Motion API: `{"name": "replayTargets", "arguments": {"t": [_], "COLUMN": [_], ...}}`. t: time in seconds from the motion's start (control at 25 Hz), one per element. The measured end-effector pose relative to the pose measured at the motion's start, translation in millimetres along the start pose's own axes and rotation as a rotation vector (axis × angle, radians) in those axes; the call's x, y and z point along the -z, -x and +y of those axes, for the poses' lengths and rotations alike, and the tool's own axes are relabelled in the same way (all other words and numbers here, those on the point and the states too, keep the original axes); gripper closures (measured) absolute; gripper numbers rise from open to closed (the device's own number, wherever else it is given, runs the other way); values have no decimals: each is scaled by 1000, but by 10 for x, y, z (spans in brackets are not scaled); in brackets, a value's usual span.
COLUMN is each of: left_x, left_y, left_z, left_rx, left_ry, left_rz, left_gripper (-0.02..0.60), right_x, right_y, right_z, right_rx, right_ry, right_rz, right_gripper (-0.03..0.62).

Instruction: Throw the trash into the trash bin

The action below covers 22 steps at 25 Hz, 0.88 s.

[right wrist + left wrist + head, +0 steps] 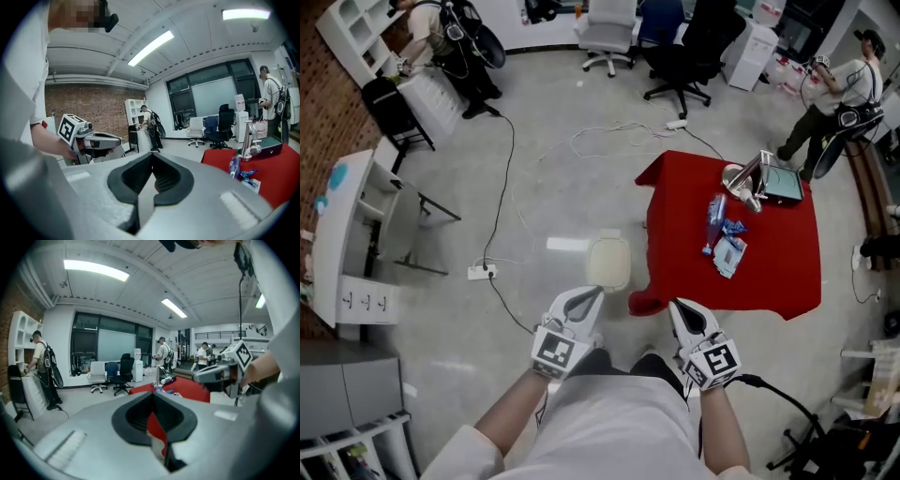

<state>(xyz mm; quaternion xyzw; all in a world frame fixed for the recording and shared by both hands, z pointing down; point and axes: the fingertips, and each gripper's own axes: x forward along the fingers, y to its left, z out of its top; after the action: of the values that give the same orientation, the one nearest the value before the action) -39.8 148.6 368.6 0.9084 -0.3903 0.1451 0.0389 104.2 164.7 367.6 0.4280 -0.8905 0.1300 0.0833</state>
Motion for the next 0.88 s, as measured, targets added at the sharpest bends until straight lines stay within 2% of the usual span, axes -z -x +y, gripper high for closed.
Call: {"name": "replayTargets", "arguments": {"t": [0.16,0.32,0.48,0.64,0.88], "left_x": [30,123,285,647,1305], "left_y": [-128,-390,-549,-657,-774], "left_z": [64,56,74,129,340], "left_rx": [-11,1,-26,-50,-95], "left_ry": [81,24,44,98,172], "left_rz": [23,22,45,112,159], "left_gripper": [577,577,577,577,577], "right_x": [30,174,371,681,1309], "right_y": [-100,-237,-368,-571,-1055], "right_z": [-105,-295,-379,-403,-282], "right_rx": [3,-20,-38,-40,-61], "right_ry": [-7,-8,-35,-86,-137], "right_rz": [32,60,101,147,211], "right_gripper": [597,597,597,597,597]}}
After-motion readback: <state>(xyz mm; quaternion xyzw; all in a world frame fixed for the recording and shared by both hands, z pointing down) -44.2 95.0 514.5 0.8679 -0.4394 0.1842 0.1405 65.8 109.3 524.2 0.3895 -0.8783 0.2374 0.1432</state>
